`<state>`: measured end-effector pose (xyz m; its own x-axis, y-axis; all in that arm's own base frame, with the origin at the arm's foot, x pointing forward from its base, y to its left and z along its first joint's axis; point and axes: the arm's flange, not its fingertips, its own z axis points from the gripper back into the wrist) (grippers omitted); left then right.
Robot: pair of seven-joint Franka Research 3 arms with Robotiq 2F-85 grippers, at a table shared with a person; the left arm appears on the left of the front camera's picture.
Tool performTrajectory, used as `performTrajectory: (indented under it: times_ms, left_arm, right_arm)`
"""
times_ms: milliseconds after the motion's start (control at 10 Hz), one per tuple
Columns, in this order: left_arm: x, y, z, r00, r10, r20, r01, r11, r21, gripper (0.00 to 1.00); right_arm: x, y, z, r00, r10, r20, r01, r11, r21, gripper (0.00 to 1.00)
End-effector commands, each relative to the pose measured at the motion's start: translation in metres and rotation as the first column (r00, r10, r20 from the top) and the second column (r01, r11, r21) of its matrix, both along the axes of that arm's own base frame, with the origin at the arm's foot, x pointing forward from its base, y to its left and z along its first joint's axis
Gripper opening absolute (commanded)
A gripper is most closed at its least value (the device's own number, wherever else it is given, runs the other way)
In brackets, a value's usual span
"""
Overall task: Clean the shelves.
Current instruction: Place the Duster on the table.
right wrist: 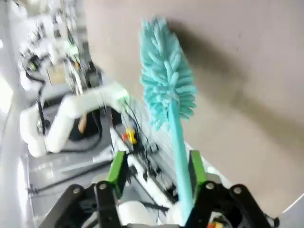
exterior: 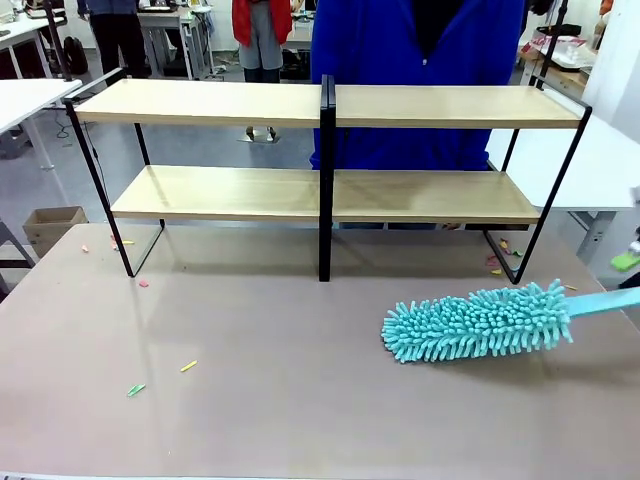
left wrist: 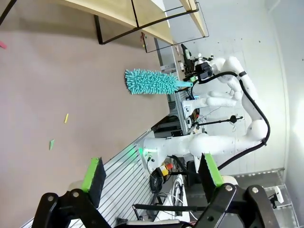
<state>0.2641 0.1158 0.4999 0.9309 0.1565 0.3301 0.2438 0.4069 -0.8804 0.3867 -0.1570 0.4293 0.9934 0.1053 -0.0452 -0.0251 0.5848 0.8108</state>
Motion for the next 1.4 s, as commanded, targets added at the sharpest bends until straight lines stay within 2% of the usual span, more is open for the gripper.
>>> performTrajectory:
  times_ms: [0,200,300,400,500,600,700,1300]
  left_arm:
    - [0.002,0.0,0.001,1.0,-0.01,0.027,0.01,1.0,-0.016,1.0]
    - [0.002,0.0,0.001,1.0,-0.01,0.027,0.01,1.0,-0.016,1.0]
    - [0.002,0.0,0.001,1.0,-0.01,0.027,0.01,1.0,-0.016,1.0]
    - [0.002,0.0,0.001,1.0,-0.01,0.027,0.01,1.0,-0.016,1.0]
    - [0.002,0.0,0.001,1.0,-0.01,0.027,0.01,1.0,-0.016,1.0]
    - [0.002,0.0,0.001,1.0,-0.01,0.027,0.01,1.0,-0.016,1.0]
    - [0.002,0.0,0.001,1.0,-0.01,0.027,0.01,1.0,-0.016,1.0]
    - [0.002,0.0,0.001,1.0,-0.01,0.027,0.01,1.0,-0.016,1.0]
  right_arm:
    - [-0.036,0.016,0.01,0.981,-0.133,0.141,0.128,0.991,0.04,1.0]
    - [-0.071,0.001,0.034,0.92,-0.296,0.258,0.272,0.954,0.126,1.0]
    - [-0.096,-0.009,0.05,0.906,-0.299,0.3,0.24,0.946,0.218,1.0]
    - [-0.117,-0.003,0.062,0.945,-0.188,0.268,0.084,0.93,0.357,1.0]
    - [-0.121,0.01,0.062,0.961,-0.143,0.237,0.053,0.936,0.349,1.0]
    - [-0.118,0.023,0.058,0.975,-0.106,0.195,0.018,0.914,0.405,1.0]
    - [-0.117,0.001,0.065,0.943,-0.211,0.257,0.13,0.945,0.299,1.0]
    - [-0.117,0.001,0.065,0.943,-0.211,0.257,0.13,0.945,0.299,1.0]
